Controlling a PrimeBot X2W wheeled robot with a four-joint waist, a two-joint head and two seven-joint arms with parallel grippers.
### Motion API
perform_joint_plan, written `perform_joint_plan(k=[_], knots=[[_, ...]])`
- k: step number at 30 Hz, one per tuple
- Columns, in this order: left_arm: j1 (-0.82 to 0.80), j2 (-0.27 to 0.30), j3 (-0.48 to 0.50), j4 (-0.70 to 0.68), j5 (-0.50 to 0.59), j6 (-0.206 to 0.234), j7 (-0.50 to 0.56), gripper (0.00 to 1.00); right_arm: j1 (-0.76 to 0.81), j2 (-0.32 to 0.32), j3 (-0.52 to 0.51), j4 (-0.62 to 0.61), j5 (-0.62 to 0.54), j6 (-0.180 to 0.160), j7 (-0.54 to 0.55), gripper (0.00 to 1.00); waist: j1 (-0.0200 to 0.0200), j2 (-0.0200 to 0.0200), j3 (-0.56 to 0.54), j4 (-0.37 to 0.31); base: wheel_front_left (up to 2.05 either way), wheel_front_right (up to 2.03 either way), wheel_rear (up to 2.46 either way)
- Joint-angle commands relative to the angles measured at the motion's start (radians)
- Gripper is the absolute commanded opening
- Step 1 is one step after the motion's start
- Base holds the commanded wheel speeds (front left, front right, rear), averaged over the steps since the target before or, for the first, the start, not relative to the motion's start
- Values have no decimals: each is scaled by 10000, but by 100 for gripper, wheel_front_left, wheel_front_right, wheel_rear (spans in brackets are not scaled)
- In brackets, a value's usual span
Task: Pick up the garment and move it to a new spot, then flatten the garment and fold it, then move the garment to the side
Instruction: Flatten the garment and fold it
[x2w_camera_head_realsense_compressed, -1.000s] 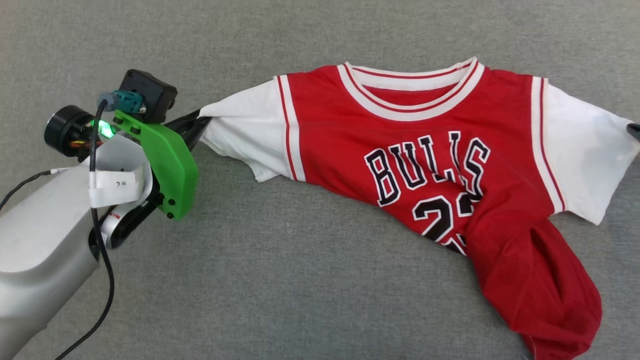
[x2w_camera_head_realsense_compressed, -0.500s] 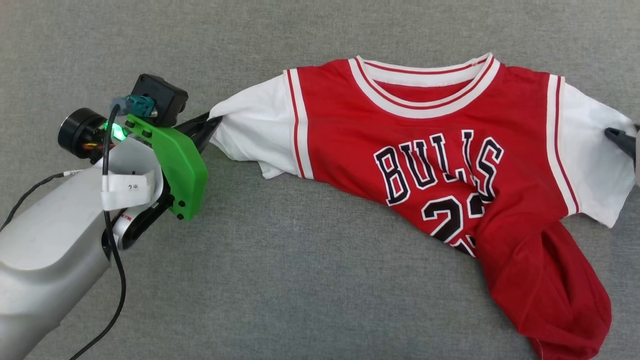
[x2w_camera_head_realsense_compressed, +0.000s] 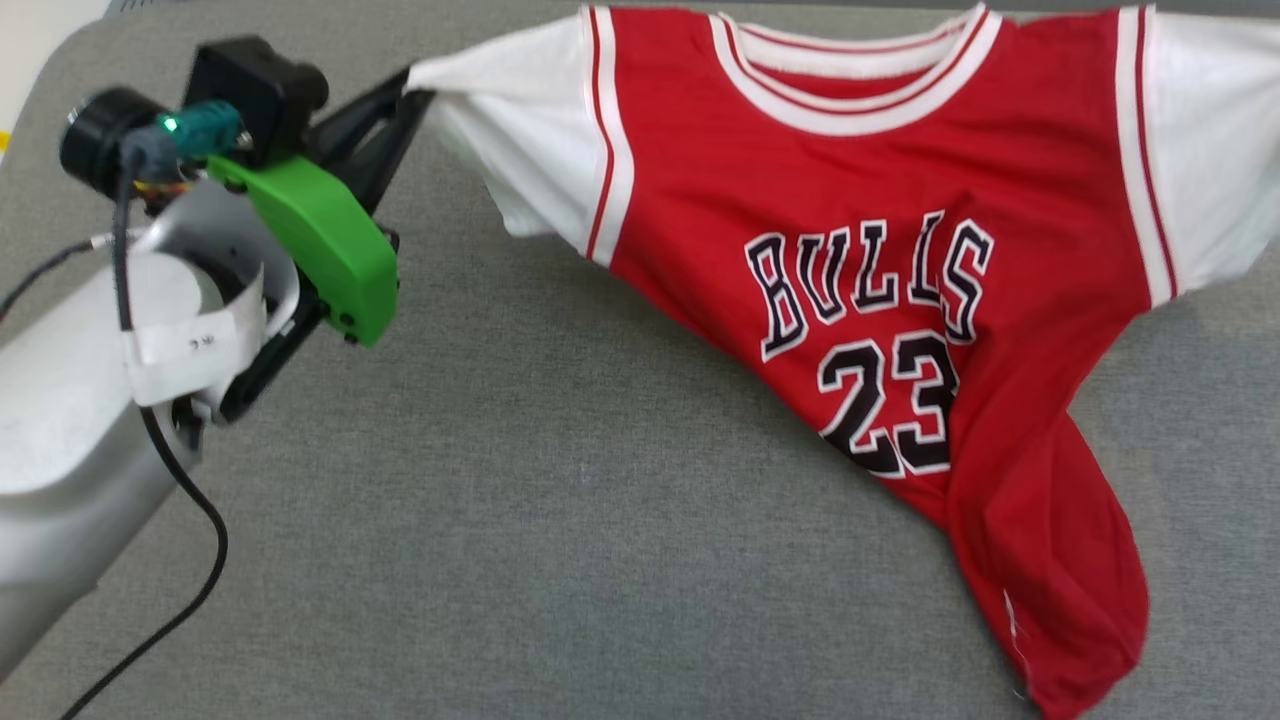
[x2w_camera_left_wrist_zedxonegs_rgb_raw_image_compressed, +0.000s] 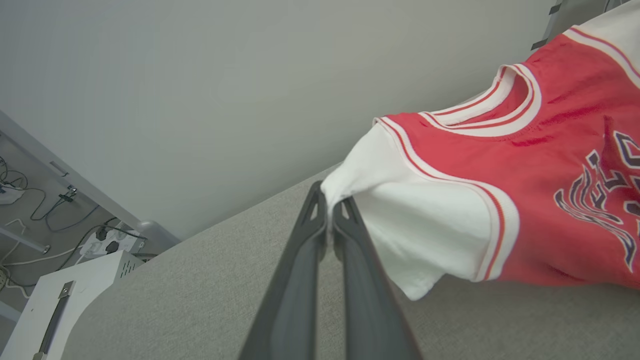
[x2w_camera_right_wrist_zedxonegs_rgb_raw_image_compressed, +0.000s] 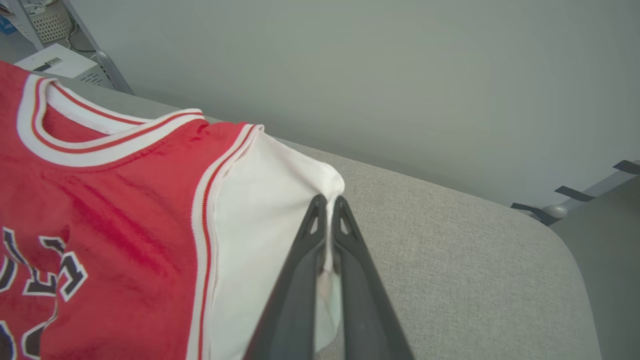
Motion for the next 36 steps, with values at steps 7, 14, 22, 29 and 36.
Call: perform_joint_plan(k=[7,14,22,29,36], knots=[[-1650,-95,448,-160,601,-8,-145,0,-1152,-197,-564,-916,-425,-6,-512,0,0,0,-431,-103,0,0,0],[-3681,-659,734,628,1206,-349,-217,0,-2804,211,-810,-777,-1345,-6,-205,0,0,0,-129,-151,0,0,0],[-6301,-1532,976,2248,1817,-858,-408,0,-5701,882,-424,158,-2430,-6,269,0,0,0,851,-264,0,0,0],[-8315,-2059,1190,3774,2328,-1076,-980,0,-8382,1311,-139,1524,-3273,-6,-61,0,0,0,1815,-286,0,0,0],[-9199,-2445,1246,5015,2417,-1258,-1614,0,-9995,1889,509,2969,-3536,-6,-744,0,0,0,2299,-328,0,0,0]])
